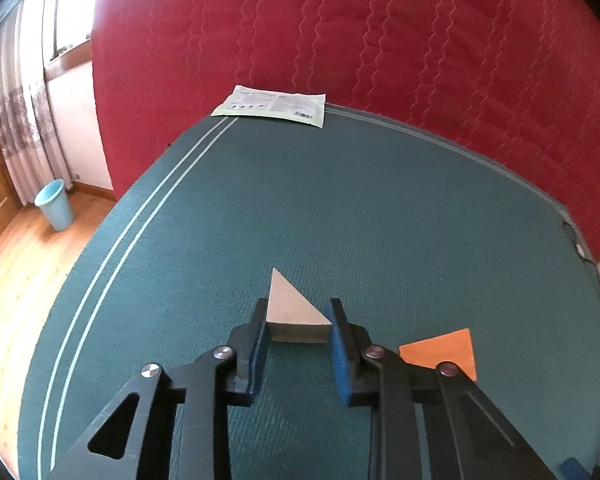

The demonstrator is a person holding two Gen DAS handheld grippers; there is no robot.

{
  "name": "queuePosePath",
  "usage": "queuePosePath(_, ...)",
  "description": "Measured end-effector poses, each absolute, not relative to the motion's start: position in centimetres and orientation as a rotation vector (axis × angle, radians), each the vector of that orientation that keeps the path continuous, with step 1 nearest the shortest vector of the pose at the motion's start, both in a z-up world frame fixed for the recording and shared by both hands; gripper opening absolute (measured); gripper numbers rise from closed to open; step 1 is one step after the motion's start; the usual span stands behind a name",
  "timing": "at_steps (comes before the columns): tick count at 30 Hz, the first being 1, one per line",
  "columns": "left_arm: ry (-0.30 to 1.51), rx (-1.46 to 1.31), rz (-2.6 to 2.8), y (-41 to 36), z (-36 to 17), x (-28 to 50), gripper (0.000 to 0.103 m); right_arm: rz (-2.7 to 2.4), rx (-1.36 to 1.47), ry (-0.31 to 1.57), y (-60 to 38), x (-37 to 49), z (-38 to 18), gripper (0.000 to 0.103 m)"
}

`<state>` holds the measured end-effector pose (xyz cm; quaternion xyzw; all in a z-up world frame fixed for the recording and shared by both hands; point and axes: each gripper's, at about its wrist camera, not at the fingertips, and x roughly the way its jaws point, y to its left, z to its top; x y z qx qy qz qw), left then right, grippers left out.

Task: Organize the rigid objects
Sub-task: 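Move the left gripper to the wooden triangular block and grasp it, then grasp the orange block with the right gripper while the left holds the wooden triangle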

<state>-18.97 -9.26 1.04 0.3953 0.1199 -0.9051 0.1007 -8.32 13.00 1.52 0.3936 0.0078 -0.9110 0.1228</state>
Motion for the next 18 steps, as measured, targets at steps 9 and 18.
queuePosePath(9,0.44,1.138,-2.687,-10.2,1.3,-18.4,0.029,-2.596,1.145,0.042,10.4,-12.1,1.6,0.062)
queuePosePath(18,0.417,1.119,-2.682,-10.0,1.6,-18.0,0.029,-2.461,1.107,0.097,6.7,-16.9,1.6,0.062)
